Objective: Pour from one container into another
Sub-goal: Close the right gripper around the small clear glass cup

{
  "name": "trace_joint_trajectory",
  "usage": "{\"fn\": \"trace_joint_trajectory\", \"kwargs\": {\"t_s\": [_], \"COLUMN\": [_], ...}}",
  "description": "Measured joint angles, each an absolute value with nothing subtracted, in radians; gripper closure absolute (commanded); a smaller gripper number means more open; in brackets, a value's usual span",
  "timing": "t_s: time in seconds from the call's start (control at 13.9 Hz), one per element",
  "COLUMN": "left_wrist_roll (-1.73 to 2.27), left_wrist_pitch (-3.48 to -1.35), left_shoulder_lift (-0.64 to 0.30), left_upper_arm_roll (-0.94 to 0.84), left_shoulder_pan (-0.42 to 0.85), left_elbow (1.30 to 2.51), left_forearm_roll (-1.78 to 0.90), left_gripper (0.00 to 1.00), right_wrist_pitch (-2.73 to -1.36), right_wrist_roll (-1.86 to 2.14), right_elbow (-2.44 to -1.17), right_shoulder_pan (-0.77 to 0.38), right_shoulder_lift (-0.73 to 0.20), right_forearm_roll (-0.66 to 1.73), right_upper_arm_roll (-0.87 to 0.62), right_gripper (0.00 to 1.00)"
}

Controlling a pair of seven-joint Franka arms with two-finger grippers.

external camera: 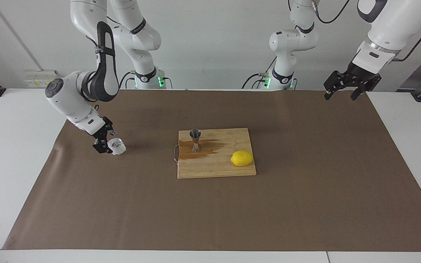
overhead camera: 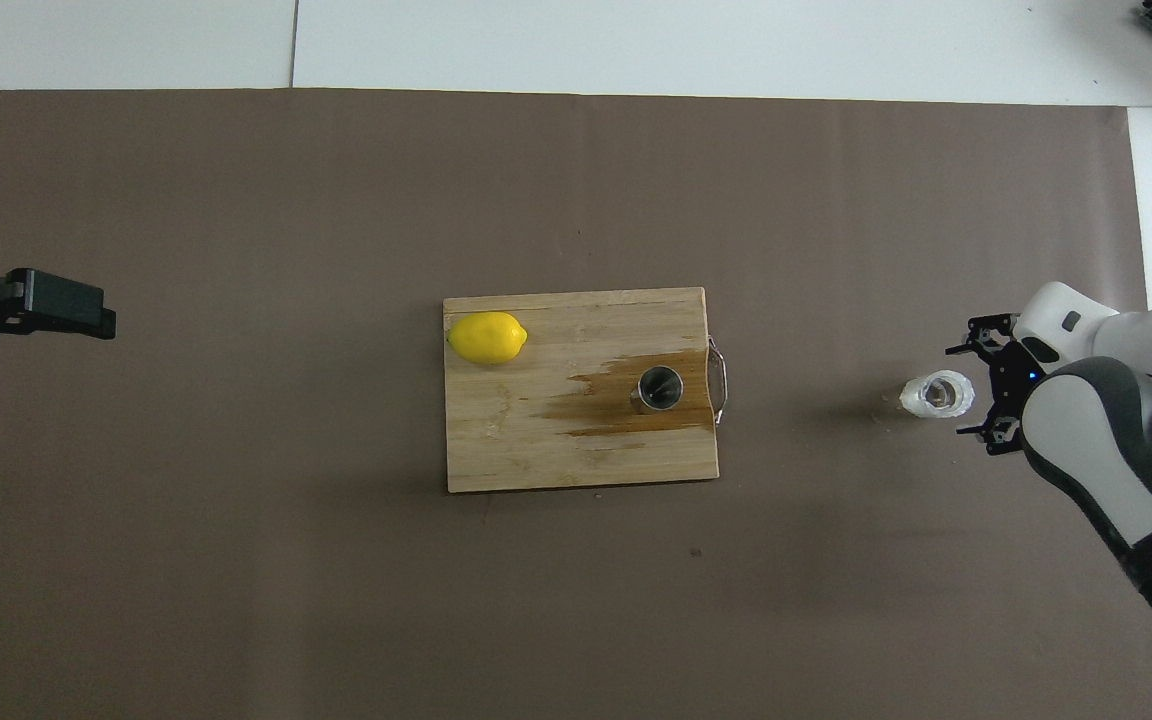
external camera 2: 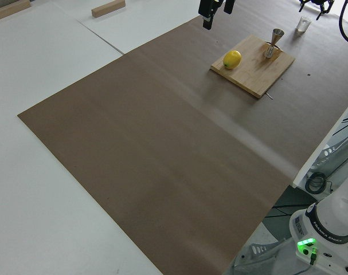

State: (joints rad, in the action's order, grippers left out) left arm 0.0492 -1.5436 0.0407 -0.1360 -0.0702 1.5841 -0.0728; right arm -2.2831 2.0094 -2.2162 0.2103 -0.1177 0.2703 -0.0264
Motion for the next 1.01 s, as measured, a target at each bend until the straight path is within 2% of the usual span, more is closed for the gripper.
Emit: {"fn": "trace_joint_trajectory", "kwargs": {"t_s": [0.5, 0.58, 0.65, 0.72, 0.79, 0.86, 1.01], "left_wrist_roll": [0.049, 0.049, 0.049, 0.049, 0.049, 0.049, 0.049], "left_wrist_pitch": [-1.539, -1.539, -1.539, -1.538, -1.538, -1.538, -1.538], "left_shoulder_lift": [0.041, 0.041, 0.041, 0.041, 0.041, 0.041, 0.041], "left_upper_arm_roll": [-0.137, -0.137, -0.137, -0.137, -0.137, -0.137, -0.137], "left_shoulder_pan": [-0.070, -0.070, -0.070, -0.070, -0.070, -0.070, -0.070], "left_elbow": [1.584, 1.584, 1.584, 1.584, 1.584, 1.584, 1.584], "left_forearm_roll": [-0.073, -0.073, -0.073, -0.073, -0.073, -0.073, -0.073], "left_gripper": [0.00, 0.00, 0.00, 0.00, 0.00, 0.00, 0.00], "right_wrist_pitch": [-2.305, -2.317, -2.326, -2.331, -2.335, -2.336, -2.336], "right_wrist_roll": [2.082, 2.090, 2.102, 2.119, 2.129, 2.131, 2.131], "right_elbow": [-2.228, -2.232, -2.237, -2.240, -2.241, -2.241, -2.241], "right_shoulder_pan": [0.218, 0.218, 0.218, 0.218, 0.218, 0.218, 0.223], "right_shoulder_lift": [-0.156, -0.159, -0.163, -0.168, -0.171, -0.172, -0.172], "right_forearm_roll": [0.346, 0.354, 0.373, 0.389, 0.395, 0.395, 0.398], "right_upper_arm_roll": [-0.027, -0.026, -0.027, -0.026, -0.026, -0.026, -0.026], "right_gripper": [0.00, 0.09, 0.26, 0.53, 0.93, 1.00, 1.00]}}
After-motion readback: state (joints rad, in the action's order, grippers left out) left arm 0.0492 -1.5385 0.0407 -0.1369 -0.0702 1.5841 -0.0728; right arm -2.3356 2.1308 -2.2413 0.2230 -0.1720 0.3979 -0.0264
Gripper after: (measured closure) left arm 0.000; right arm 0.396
